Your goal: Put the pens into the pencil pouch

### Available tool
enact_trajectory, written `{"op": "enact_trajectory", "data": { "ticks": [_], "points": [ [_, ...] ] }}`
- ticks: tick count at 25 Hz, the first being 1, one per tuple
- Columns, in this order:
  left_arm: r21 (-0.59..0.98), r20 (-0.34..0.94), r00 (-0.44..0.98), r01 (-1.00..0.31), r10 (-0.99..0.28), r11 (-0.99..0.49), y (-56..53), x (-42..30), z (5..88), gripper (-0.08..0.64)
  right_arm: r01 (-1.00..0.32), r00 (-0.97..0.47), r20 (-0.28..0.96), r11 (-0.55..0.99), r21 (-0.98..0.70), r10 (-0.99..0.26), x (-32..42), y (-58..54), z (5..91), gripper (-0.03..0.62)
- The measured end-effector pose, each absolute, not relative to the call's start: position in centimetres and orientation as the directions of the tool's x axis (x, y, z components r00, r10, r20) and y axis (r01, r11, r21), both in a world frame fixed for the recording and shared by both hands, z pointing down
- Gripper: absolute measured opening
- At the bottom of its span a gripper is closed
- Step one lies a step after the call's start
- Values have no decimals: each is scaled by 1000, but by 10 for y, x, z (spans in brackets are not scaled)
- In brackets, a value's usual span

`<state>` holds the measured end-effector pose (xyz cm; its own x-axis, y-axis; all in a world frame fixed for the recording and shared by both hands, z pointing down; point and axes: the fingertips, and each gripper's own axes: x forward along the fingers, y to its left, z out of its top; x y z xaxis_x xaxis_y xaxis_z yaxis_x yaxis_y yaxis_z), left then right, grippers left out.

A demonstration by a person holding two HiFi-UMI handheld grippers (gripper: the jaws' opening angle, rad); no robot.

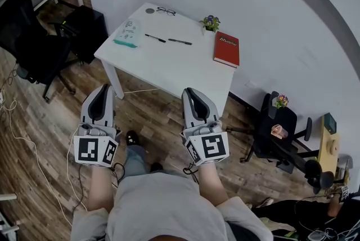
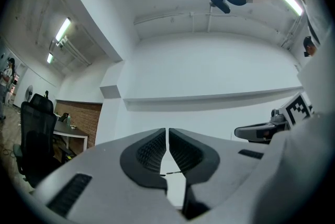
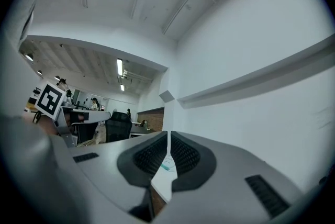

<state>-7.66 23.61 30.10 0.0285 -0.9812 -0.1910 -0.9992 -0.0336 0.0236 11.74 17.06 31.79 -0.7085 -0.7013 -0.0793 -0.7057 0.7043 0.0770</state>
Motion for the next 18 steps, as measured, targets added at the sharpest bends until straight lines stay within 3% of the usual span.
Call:
{"op": "enact_trajectory", "data": {
  "ticks": [18],
  "points": [
    [38,-213,100,-993,-972,-111,74,-195,292,38,-763,-647,-79,641,89,-759,5,23,309,38]
  ]
}}
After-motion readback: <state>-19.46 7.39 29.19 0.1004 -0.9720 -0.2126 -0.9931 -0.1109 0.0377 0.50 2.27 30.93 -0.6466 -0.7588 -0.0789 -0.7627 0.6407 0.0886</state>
